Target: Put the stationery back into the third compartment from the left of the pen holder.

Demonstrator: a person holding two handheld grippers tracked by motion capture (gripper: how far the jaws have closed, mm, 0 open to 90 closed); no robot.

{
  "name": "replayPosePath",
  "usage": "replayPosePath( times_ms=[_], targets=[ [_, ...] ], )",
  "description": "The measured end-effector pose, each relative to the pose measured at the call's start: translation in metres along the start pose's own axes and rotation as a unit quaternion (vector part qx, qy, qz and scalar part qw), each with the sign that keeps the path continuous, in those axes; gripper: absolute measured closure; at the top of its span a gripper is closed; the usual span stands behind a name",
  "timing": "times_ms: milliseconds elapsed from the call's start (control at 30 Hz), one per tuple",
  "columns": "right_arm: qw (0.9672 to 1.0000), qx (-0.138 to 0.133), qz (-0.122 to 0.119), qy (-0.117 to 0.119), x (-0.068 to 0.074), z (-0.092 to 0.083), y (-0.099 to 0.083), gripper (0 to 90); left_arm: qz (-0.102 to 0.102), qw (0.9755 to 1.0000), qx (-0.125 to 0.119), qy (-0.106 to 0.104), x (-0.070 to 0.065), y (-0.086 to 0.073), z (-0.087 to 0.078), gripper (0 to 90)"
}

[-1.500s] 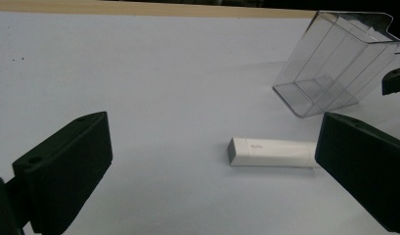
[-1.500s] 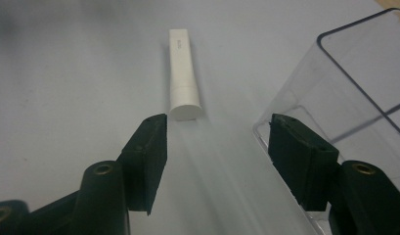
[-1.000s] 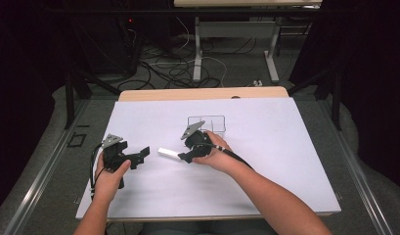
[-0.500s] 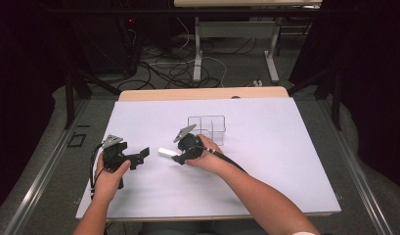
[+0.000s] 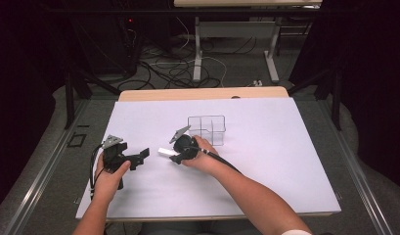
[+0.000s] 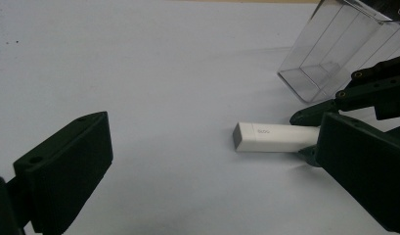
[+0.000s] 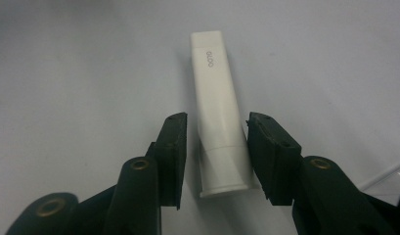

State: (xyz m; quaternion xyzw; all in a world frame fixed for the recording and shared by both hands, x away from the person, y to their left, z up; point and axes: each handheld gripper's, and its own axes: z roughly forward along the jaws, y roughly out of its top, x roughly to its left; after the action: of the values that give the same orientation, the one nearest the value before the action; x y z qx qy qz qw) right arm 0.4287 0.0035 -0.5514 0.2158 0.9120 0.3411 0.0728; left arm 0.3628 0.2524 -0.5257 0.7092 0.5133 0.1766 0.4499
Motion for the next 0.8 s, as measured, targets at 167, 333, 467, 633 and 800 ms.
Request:
replayPosePath(
  times_ms=[167, 333, 467, 633, 800],
  targets=[
    [1.0, 0.007, -0.005, -0.002, -0.0015, 0.0015, -0.0002, 64.6, 0.0, 1.0, 0.002, -0.001, -0.0007, 0.0001, 0.0005, 0.7],
    [0.9999, 0.01, -0.01, 0.002, -0.0018, 0.0018, -0.0002, 66.5, 0.003, 1.0, 0.0, -0.001, -0.0009, 0.0002, 0.0012, 0.7],
    [0.9998, 0.016, -0.014, 0.001, -0.0008, 0.0022, 0.0018, 66.9, -0.001, 1.0, 0.001, 0.001, 0.0007, 0.0006, 0.0, 0.7],
    [0.9996, 0.02, -0.017, -0.005, 0.001, 0.0021, 0.0031, 67.2, -0.001, 1.0, 0.0, 0.002, 0.0013, 0.0008, -0.0004, 0.7],
    [0.9996, 0.019, -0.022, -0.007, 0.0023, 0.0004, 0.0032, 67.3, 0.0, 1.0, 0.0, 0.001, 0.0009, 0.0009, -0.0004, 0.7]
  ],
)
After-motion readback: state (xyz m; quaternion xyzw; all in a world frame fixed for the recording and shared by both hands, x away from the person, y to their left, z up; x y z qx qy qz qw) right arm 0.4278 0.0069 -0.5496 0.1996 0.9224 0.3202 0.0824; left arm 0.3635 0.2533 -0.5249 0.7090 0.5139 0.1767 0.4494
